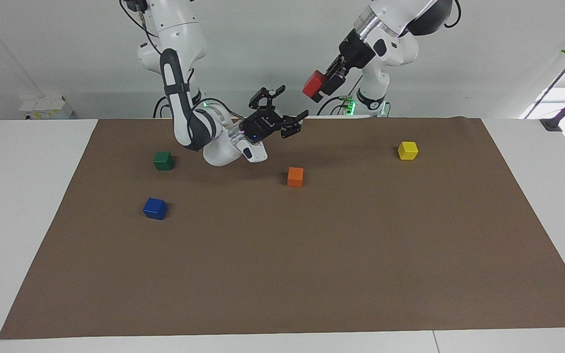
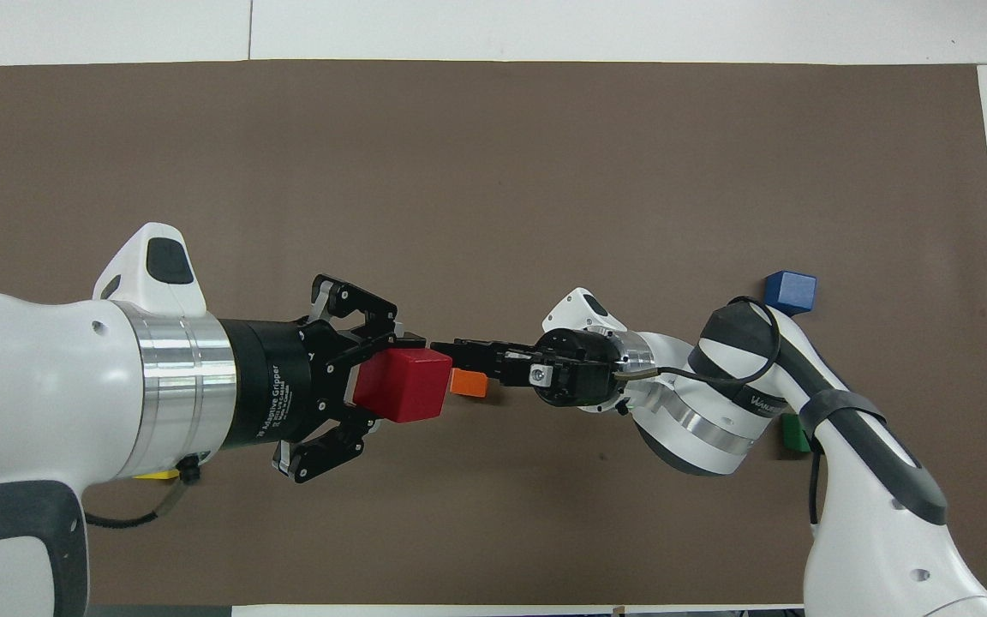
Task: Transfer red block to right arm and stack on blue block
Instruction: 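Close the right gripper on the red cube held by the left gripper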
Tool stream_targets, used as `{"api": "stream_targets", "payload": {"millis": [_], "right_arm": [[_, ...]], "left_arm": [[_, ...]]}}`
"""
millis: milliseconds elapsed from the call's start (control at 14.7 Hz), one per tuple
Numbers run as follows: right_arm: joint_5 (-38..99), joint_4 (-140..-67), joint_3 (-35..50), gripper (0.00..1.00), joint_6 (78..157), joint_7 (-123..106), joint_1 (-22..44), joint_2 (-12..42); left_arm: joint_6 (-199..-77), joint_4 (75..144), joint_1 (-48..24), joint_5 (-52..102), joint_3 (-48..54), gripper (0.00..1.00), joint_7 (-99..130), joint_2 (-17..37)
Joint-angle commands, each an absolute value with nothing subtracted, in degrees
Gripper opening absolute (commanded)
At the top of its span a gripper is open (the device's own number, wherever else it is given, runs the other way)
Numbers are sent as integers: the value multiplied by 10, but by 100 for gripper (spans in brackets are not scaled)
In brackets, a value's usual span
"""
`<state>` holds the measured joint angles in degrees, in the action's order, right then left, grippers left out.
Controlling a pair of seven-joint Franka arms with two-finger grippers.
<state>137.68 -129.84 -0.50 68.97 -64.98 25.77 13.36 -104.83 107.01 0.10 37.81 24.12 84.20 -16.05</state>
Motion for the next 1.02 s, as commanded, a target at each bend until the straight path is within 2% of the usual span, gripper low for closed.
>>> {"api": "stream_targets", "payload": {"millis": [0, 613, 749, 953], "right_arm": [[1413, -1281, -5, 100, 711, -662, 282, 137], [1461, -1269, -4, 99, 722, -697, 316, 140], [1461, -1268, -4, 89, 722, -699, 316, 139], [1462, -1263, -4, 66, 722, -703, 316, 140]], "left_arm": [[-1066, 1097, -10, 391, 235, 0, 846, -185], [-1071, 1105, -18, 392, 235, 0, 846, -188], [-1072, 1105, -18, 392, 235, 0, 846, -188], [-1071, 1105, -18, 392, 234, 0, 846, -187]]}}
